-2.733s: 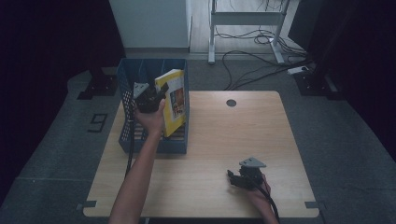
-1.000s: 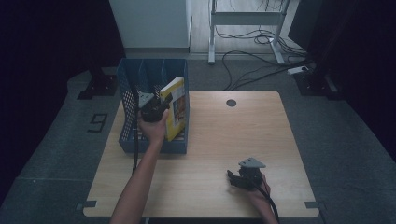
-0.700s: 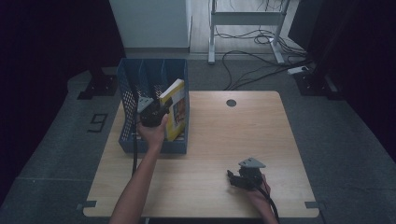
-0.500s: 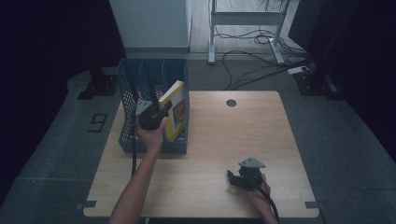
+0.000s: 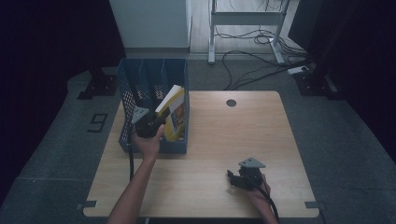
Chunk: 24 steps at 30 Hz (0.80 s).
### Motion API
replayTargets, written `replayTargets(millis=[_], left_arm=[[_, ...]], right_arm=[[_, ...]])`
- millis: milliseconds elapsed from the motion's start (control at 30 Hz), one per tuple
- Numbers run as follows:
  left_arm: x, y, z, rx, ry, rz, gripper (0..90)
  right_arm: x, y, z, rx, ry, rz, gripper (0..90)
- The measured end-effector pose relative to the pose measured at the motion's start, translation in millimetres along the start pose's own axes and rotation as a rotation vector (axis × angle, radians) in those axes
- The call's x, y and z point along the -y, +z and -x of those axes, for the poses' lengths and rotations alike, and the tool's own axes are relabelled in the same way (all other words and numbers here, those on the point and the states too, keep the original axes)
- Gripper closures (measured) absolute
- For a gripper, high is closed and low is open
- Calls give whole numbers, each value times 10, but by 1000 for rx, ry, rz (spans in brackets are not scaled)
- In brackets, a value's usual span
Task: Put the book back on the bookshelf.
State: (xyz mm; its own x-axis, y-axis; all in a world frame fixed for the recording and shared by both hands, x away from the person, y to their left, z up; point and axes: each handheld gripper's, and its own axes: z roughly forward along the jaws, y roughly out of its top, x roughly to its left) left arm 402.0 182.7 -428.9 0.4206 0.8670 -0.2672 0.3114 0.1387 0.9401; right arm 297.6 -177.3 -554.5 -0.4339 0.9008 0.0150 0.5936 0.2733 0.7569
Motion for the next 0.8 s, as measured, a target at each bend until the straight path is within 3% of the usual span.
replayTargets(millis=[267, 500, 800], left_arm=[[15, -19, 23, 0, 20, -6, 693], [3, -17, 30, -2, 10, -14, 668], [-111, 78, 23, -32, 19, -39, 673]], right_arm=[[0, 0, 0, 0, 1, 0, 267], [0, 0, 0, 0, 0, 0, 267], [0, 0, -1, 0, 0, 0, 267]])
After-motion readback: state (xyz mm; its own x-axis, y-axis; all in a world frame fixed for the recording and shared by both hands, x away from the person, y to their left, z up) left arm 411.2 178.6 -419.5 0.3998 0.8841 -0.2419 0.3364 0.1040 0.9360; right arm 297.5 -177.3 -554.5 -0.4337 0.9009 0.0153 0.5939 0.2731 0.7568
